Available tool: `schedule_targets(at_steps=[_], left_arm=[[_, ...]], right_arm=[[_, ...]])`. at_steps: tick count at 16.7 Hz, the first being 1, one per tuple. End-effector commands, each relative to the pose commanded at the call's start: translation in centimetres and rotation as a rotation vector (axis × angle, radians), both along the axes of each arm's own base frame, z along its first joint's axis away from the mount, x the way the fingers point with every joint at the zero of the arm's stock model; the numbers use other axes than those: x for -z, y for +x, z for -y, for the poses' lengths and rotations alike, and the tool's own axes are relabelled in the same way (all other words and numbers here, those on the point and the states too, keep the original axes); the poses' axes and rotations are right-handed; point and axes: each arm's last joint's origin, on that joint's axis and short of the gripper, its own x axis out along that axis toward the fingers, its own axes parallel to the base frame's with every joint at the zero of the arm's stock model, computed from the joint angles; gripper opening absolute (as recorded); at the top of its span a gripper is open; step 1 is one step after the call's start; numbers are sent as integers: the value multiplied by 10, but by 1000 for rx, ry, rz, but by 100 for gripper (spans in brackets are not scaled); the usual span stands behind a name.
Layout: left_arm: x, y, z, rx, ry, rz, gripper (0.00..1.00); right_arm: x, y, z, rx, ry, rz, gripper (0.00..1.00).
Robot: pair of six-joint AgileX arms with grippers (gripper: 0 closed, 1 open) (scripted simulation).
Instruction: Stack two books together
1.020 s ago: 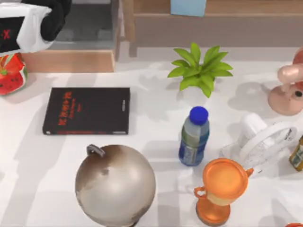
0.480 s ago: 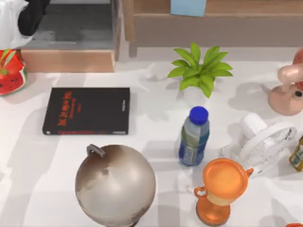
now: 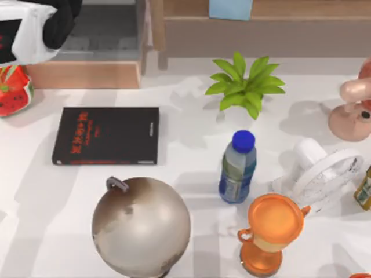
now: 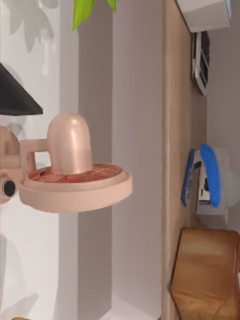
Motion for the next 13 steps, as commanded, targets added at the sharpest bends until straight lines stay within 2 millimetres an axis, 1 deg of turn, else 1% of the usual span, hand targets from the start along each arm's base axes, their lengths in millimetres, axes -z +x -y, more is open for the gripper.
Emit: schedule_targets(at_steps=[5,7,8,10,12,13], left_arm=[[0,0,-2,-4,2,-1,0],[-7,-7,-1,-7,30,11,0],[-14,-14,0,-11,59,20,0],[-30,-35,3,-20,145,39,0],[-42,-62,5,-34,275,47,0],[-45,-76,6,-41,357,43,0]], right_arm=[[0,0,0,0,0,0,100],[0,0,0,0,0,0,100],[0,0,0,0,0,0,100],[0,0,0,0,0,0,100],[0,0,0,0,0,0,100],[0,0,0,0,0,0,100]])
